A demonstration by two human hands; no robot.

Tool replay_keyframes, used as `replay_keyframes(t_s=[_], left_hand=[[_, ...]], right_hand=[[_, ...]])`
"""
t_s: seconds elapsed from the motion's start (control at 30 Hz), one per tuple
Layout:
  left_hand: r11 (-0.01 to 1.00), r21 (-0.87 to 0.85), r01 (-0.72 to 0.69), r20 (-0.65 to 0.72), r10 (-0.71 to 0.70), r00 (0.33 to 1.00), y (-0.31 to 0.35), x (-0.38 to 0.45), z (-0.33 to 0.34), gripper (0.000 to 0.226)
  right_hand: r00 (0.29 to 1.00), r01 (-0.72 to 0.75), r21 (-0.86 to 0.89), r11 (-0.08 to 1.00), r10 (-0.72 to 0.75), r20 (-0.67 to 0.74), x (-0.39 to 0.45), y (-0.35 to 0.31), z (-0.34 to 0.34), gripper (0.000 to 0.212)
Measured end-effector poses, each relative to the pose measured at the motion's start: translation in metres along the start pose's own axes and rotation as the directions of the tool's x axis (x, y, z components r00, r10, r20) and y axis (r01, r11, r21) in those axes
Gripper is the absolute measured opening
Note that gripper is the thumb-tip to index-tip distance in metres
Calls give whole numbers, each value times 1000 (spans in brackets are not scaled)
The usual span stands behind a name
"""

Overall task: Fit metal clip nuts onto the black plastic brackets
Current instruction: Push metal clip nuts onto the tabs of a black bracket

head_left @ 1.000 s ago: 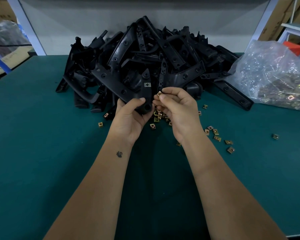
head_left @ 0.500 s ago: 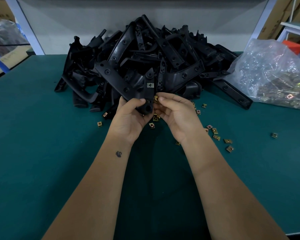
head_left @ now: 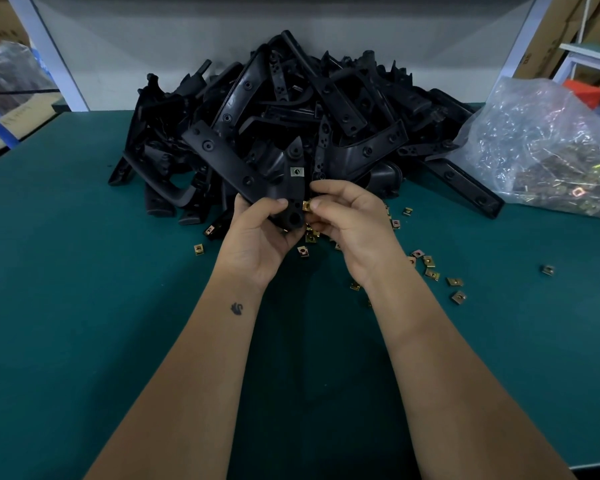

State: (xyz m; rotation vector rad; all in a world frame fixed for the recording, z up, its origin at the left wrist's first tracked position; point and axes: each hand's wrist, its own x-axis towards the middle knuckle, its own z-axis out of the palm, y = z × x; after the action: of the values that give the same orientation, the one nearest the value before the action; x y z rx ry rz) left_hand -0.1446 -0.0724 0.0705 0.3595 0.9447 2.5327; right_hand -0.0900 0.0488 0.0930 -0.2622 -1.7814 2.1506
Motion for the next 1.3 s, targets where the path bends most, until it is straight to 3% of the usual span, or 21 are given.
replay_keyframes(t_s=[0.3, 0.6, 0.73, 0.83, 1.03, 1.13, 1.2, 1.3], left_hand=[[989, 131, 64, 19, -67, 998, 2, -2, 1, 49], [974, 217, 70, -66, -57, 996, 0, -2, 3, 42], [965, 252, 66, -58, -53, 997, -1, -3, 4, 54], [972, 225, 64, -40, -57, 998, 1, -2, 3, 61], [997, 55, 58, -47, -56, 997, 3, -1, -2, 40], [1000, 6, 24, -93, -23, 995, 2, 1, -4, 27], [999, 32, 19, -79, -16, 997, 1, 2, -5, 29], [996, 90, 19, -55, -15, 998, -1, 1, -3, 38]], right_hand=[[996, -37, 248, 968, 55, -67, 0, 1, 2, 18], [987, 6, 151, 989, 18, -160, -3, 5, 7, 19], [989, 17, 122, 992, 1, -146, -4, 4, 7, 20], [991, 24, 126, 992, -7, -134, -4, 2, 6, 18], [989, 18, 242, 970, 18, -144, -5, 1, 15, 13], [960, 169, -146, 975, -197, -200, -6, 6, 16, 10], [931, 247, -387, 889, -328, -159, -9, 10, 19, 11], [880, 297, -601, 742, -457, -129, -11, 14, 22, 22]])
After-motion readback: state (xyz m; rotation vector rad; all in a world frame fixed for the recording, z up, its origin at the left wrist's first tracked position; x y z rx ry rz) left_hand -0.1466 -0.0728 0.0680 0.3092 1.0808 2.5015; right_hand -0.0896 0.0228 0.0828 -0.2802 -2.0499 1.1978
